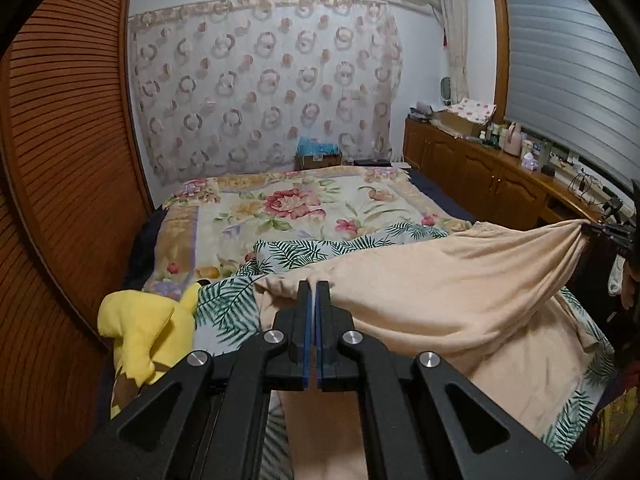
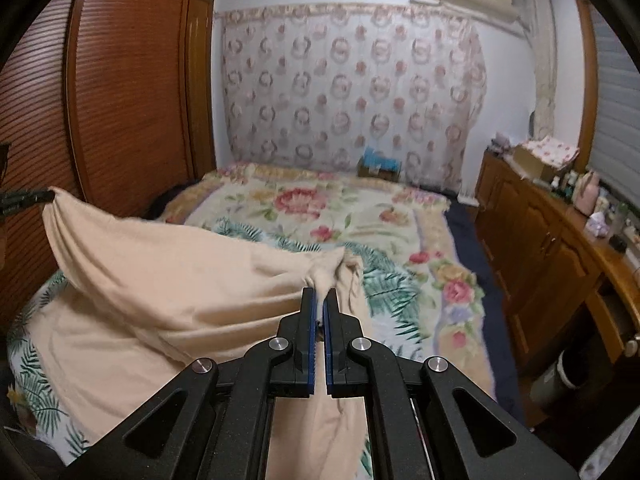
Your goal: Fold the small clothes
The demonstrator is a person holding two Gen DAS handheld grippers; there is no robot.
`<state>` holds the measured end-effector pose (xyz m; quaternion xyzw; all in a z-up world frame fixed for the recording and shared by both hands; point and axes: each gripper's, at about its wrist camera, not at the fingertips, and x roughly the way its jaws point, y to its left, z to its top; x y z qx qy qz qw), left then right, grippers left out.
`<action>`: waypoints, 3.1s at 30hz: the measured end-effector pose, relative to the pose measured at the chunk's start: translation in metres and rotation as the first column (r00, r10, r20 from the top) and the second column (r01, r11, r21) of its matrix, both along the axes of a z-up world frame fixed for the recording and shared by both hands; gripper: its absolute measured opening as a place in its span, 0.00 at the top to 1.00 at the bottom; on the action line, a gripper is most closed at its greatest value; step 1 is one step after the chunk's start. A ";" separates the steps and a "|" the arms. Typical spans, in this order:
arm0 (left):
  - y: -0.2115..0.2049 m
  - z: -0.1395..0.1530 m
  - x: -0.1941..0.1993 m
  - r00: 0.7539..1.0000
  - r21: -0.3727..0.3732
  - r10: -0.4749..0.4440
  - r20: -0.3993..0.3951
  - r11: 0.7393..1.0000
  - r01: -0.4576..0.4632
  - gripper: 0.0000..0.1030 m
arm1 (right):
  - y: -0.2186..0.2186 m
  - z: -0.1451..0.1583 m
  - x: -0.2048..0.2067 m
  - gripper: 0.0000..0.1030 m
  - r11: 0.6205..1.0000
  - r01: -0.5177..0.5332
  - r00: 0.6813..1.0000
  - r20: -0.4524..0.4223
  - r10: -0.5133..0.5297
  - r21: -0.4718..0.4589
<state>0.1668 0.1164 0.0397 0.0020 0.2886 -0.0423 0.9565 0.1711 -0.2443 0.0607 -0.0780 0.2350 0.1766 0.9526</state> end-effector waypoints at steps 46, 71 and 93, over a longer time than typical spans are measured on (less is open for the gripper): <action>0.003 -0.148 -0.087 0.954 -0.034 0.084 -0.287 0.995 -0.097 0.52 | 0.028 -0.143 -0.085 0.52 0.998 -0.013 0.983 -0.184 0.024 0.059; -0.005 -0.118 -0.103 0.983 -0.230 0.049 -0.179 0.969 -0.090 0.95 | 0.054 -0.147 -0.065 0.50 0.999 -0.045 0.964 -0.262 0.036 -0.030; -0.170 -0.020 -0.009 0.946 -0.247 -0.323 0.017 0.916 0.317 0.96 | 0.006 -0.143 -0.075 0.50 0.995 0.043 0.978 -0.206 -0.024 0.089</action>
